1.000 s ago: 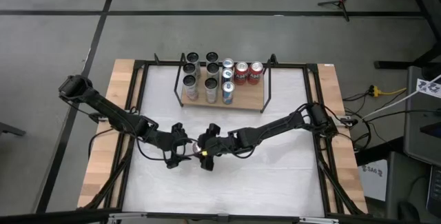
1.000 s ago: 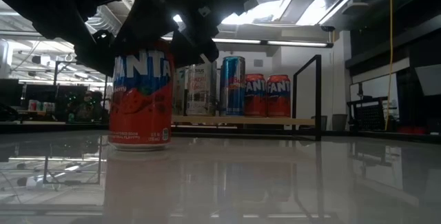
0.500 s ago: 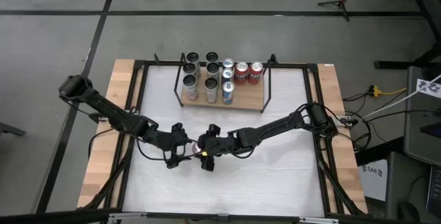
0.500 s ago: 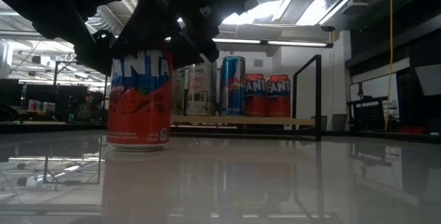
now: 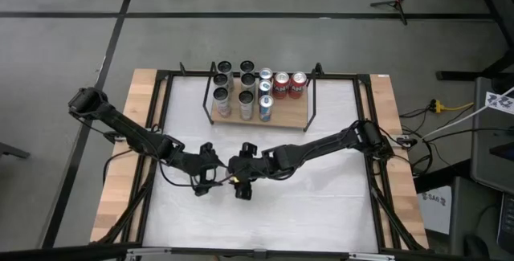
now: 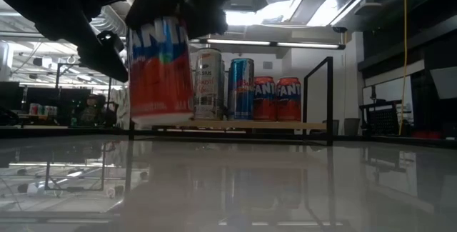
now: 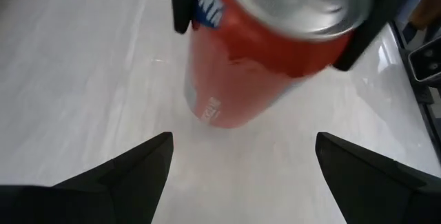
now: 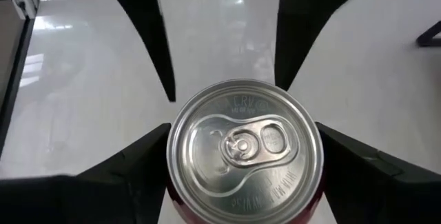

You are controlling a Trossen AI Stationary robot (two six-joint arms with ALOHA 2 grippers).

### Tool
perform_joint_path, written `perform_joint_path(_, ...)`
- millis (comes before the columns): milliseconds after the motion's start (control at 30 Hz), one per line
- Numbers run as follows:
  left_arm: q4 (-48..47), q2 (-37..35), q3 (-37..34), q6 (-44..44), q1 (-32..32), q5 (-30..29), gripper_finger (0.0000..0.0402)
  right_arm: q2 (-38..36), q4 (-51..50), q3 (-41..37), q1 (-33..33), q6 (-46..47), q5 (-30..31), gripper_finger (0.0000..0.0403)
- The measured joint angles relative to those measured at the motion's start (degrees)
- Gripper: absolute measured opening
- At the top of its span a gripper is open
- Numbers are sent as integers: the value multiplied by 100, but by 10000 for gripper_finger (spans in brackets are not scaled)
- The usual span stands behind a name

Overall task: Place canned beverage on shelf
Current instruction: Put the red soda can on the shelf

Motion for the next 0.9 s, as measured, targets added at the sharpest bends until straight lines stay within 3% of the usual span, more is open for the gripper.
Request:
perform_joint_path(367, 2, 0, 0, 2, 0, -342, 350, -43, -683, 603, 1, -120, 3, 297)
perform_joint_path(900, 457, -2, -4, 50, 1, -441, 350, -1058, -2356, 729, -4, 47, 667, 291)
